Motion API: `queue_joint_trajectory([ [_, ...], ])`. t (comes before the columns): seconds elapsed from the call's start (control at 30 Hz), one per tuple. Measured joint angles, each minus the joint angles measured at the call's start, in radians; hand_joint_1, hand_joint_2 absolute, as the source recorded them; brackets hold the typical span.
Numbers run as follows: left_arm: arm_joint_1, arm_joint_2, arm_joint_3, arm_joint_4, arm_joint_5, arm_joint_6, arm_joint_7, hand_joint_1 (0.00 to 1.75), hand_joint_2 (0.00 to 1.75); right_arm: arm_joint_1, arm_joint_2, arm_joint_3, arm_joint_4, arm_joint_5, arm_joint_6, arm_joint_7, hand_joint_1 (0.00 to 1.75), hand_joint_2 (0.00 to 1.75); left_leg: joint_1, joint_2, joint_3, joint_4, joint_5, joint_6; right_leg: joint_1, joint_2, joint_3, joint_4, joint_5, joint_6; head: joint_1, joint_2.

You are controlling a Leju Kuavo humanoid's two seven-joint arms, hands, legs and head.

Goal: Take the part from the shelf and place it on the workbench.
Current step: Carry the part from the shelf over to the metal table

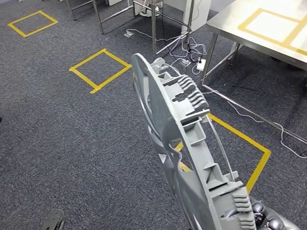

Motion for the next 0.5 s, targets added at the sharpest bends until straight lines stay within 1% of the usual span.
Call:
queue_joint_trajectory([
  [0.03, -0.001, 0.000, 0.000, 0.000, 0.000, 0.000, 0.000, 0.00, 0.00, -0.001, 0.000, 0.000, 0.000, 0.000, 0.000, 0.000, 1.75, 1.75, 0.001, -0.018, -0.015, 0.033, -0.021, -0.004, -0.003, 0.008, 0.002, -0.004, 0.002, -0.005, -0.001, 0.000],
  [0.07, -0.001, 0.000, 0.000, 0.000, 0.000, 0.000, 0.000, 0.00, 0.00, -0.001, 0.000, 0.000, 0.000, 0.000, 0.000, 0.000, 1.75, 1.75, 0.002, -0.038, -0.041, 0.087, -0.050, -0.007, -0.005, 0.016, 0.003, -0.005, 0.003, -0.008, -0.002, 0.000],
  [0.1, 0.001, 0.000, 0.000, 0.000, 0.000, 0.000, 0.000, 0.00, 0.00, -0.001, 0.000, 0.000, 0.000, 0.000, 0.001, 0.000, 1.75, 1.75, 0.003, -0.050, -0.076, 0.154, -0.081, -0.009, -0.005, 0.025, 0.003, -0.006, 0.004, -0.010, -0.003, 0.000],
  [0.13, 0.002, 0.001, 0.001, 0.000, 0.000, 0.000, 0.000, 0.00, 0.00, -0.001, 0.000, 0.000, 0.000, 0.000, 0.001, -0.001, 1.75, 1.75, 0.003, -0.055, -0.111, 0.217, -0.103, -0.011, -0.006, 0.035, 0.004, -0.006, 0.004, -0.011, -0.004, 0.000],
  [0.17, 0.004, 0.001, 0.001, 0.000, 0.000, -0.001, 0.000, 0.00, 0.00, 0.000, 0.000, -0.001, 0.000, -0.001, 0.002, 0.000, 1.75, 1.75, 0.003, -0.057, -0.135, 0.257, -0.108, -0.012, -0.006, 0.046, 0.004, -0.006, 0.004, -0.012, -0.004, 0.000],
  [0.2, 0.005, 0.000, 0.001, 0.000, 0.000, -0.002, -0.001, 0.00, 0.00, 0.000, 0.000, -0.001, 0.000, -0.002, 0.004, 0.000, 1.75, 1.75, 0.004, -0.057, -0.143, 0.260, -0.092, -0.013, -0.006, 0.058, 0.005, -0.005, 0.004, -0.011, -0.004, 0.000],
  [0.23, 0.005, 0.001, 0.001, 0.000, 0.000, -0.004, -0.002, 0.00, 0.00, 0.001, 0.000, -0.003, 0.000, -0.004, 0.006, 0.000, 1.75, 1.75, 0.005, -0.060, -0.132, 0.228, -0.060, -0.013, -0.008, 0.069, 0.006, -0.005, 0.004, -0.010, -0.003, 0.000],
  [0.27, 0.004, 0.001, 0.001, 0.000, 0.000, -0.005, -0.004, 0.00, 0.00, 0.001, 0.000, -0.005, 0.000, -0.007, 0.009, 0.000, 1.75, 1.75, 0.009, -0.070, -0.107, 0.169, -0.020, -0.015, -0.010, 0.081, 0.007, -0.005, 0.004, -0.007, -0.004, 0.000],
  [0.3, 0.004, 0.000, 0.001, 0.000, 0.000, -0.007, -0.005, 0.00, 0.00, 0.001, 0.000, -0.007, 0.000, -0.011, 0.012, 0.000, 1.75, 1.75, 0.014, -0.094, -0.077, 0.103, 0.012, -0.019, -0.010, 0.092, 0.006, -0.002, 0.003, -0.002, -0.004, 0.000],
  [0.33, 0.004, -0.001, 0.001, 0.000, 0.000, -0.008, -0.007, 0.00, 0.00, 0.000, 0.000, -0.010, 0.000, -0.014, 0.016, 0.000, 1.75, 1.75, 0.019, -0.117, -0.053, 0.050, 0.031, -0.017, -0.010, 0.102, 0.003, 0.002, 0.003, 0.004, -0.005, 0.000],
  [0.37, 0.004, -0.002, 0.001, 0.000, 0.000, -0.010, -0.009, 0.00, 0.00, -0.001, 0.000, -0.012, 0.000, -0.018, 0.020, 0.001, 1.75, 1.75, 0.022, -0.136, -0.038, 0.016, 0.038, -0.014, -0.010, 0.113, -0.002, 0.004, 0.004, 0.010, -0.006, 0.000],
  [0.4, 0.003, -0.002, 0.001, 0.000, -0.001, -0.011, -0.012, 0.00, 0.00, -0.001, 0.000, -0.014, 0.000, -0.022, 0.023, 0.001, 1.75, 1.75, 0.022, -0.145, -0.033, 0.002, 0.037, -0.007, -0.011, 0.123, -0.006, 0.004, 0.005, 0.016, -0.006, 0.000],
  [0.43, 0.002, -0.003, 0.001, 0.000, -0.002, -0.012, -0.014, 0.00, 0.00, -0.001, 0.000, -0.015, 0.000, -0.026, 0.027, 0.003, 1.75, 1.75, 0.020, -0.137, -0.032, 0.000, 0.036, 0.003, -0.013, 0.133, -0.011, 0.002, 0.008, 0.022, -0.006, 0.000],
  [0.47, 0.000, -0.002, 0.001, 0.000, -0.002, -0.013, -0.017, 0.00, 0.00, 0.000, 0.000, -0.017, 0.000, -0.030, 0.030, 0.005, 1.75, 1.75, 0.019, -0.126, -0.032, -0.002, 0.038, 0.012, -0.015, 0.132, -0.014, 0.001, 0.009, 0.028, -0.006, 0.000],
  [0.5, -0.002, -0.002, 0.001, 0.000, -0.003, -0.014, -0.019, 0.00, 0.00, 0.000, 0.000, -0.018, 0.000, -0.033, 0.033, 0.006, 1.75, 1.75, 0.019, -0.115, -0.031, -0.003, 0.039, 0.021, -0.015, 0.116, -0.020, 0.010, 0.003, 0.032, -0.004, 0.000],
])
